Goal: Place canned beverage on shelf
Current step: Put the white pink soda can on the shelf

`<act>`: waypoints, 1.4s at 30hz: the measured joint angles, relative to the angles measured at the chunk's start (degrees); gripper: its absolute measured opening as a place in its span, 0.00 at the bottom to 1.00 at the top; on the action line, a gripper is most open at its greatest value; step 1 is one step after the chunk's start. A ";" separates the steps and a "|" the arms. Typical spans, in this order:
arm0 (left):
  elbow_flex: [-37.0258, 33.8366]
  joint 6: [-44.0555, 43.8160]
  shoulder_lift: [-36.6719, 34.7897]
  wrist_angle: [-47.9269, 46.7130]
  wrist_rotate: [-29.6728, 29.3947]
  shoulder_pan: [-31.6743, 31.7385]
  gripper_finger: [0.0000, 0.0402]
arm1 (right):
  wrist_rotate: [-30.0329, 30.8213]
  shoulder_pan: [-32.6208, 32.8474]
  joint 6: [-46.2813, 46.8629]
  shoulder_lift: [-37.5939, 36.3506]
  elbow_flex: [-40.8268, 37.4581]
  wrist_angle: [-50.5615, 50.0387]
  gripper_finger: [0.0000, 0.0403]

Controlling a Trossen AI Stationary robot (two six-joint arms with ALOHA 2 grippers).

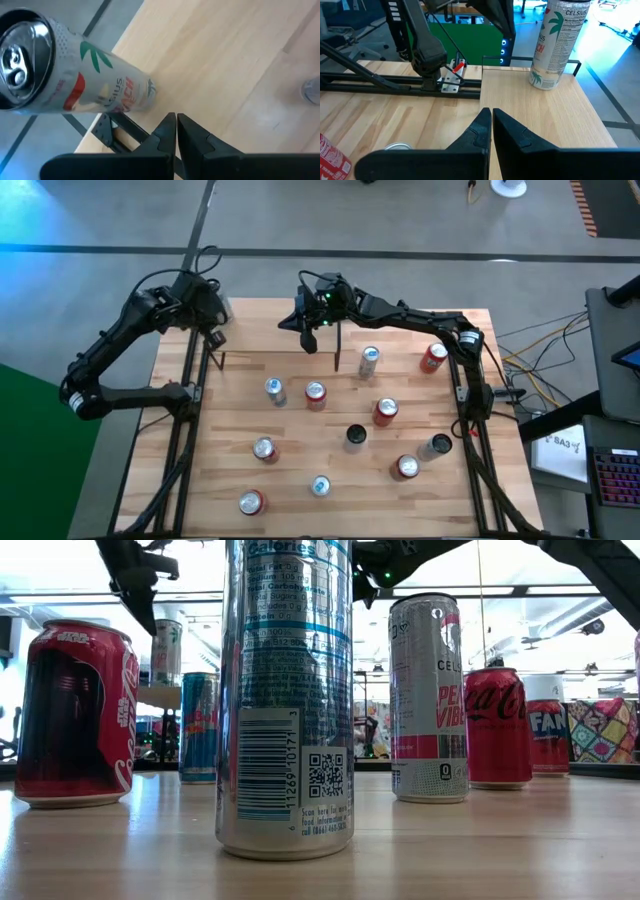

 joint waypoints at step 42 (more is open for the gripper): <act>-3.36 3.71 7.76 8.11 -7.67 4.52 0.00 | 0.02 0.00 0.00 0.00 0.00 -0.86 0.02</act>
